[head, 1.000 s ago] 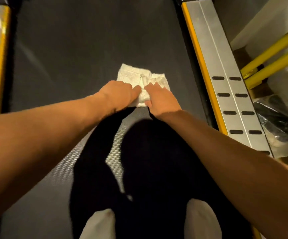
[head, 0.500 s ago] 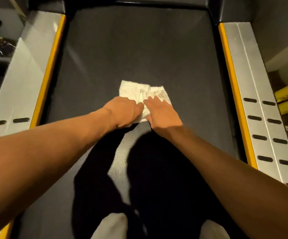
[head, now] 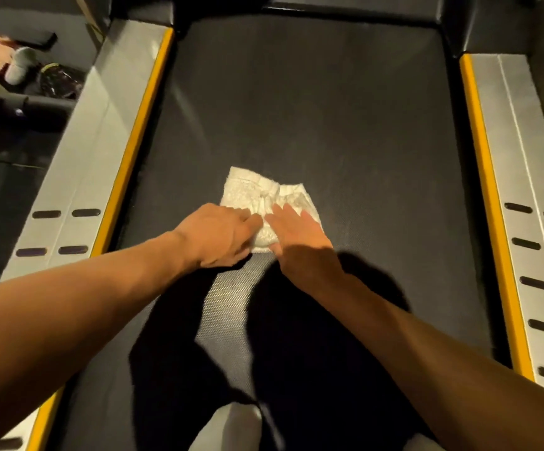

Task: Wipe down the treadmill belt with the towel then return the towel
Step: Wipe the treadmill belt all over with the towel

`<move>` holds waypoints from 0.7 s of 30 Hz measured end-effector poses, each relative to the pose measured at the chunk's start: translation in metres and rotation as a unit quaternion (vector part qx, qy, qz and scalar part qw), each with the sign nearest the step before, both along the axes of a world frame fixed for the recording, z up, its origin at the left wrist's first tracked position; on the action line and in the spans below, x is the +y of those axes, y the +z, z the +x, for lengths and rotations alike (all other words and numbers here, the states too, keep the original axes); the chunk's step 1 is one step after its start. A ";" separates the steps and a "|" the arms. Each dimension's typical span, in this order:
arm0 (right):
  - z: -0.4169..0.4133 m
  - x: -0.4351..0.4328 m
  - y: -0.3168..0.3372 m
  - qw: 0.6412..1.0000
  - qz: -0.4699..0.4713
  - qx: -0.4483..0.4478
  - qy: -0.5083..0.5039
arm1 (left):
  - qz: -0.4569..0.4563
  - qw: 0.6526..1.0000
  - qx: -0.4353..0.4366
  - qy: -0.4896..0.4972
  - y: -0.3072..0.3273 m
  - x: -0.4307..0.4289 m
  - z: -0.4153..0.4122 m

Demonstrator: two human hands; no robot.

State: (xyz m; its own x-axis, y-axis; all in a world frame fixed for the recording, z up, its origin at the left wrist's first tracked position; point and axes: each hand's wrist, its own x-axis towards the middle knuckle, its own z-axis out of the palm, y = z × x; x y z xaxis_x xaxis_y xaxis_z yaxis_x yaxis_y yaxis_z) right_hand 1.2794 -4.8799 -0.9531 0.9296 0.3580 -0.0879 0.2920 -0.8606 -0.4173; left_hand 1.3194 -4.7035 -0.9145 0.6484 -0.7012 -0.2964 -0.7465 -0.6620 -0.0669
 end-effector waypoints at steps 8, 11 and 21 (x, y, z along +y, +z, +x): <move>0.013 0.032 -0.008 1.000 -0.002 0.013 -0.002 | -0.004 0.999 -0.007 0.054 -0.006 0.040 0.004; 0.037 0.048 0.001 0.998 -0.020 0.059 0.006 | -0.014 0.990 0.005 0.144 0.000 0.043 0.005; 0.031 0.058 -0.001 0.990 -0.004 0.042 0.136 | -0.012 0.991 0.004 0.132 -0.004 0.082 -0.022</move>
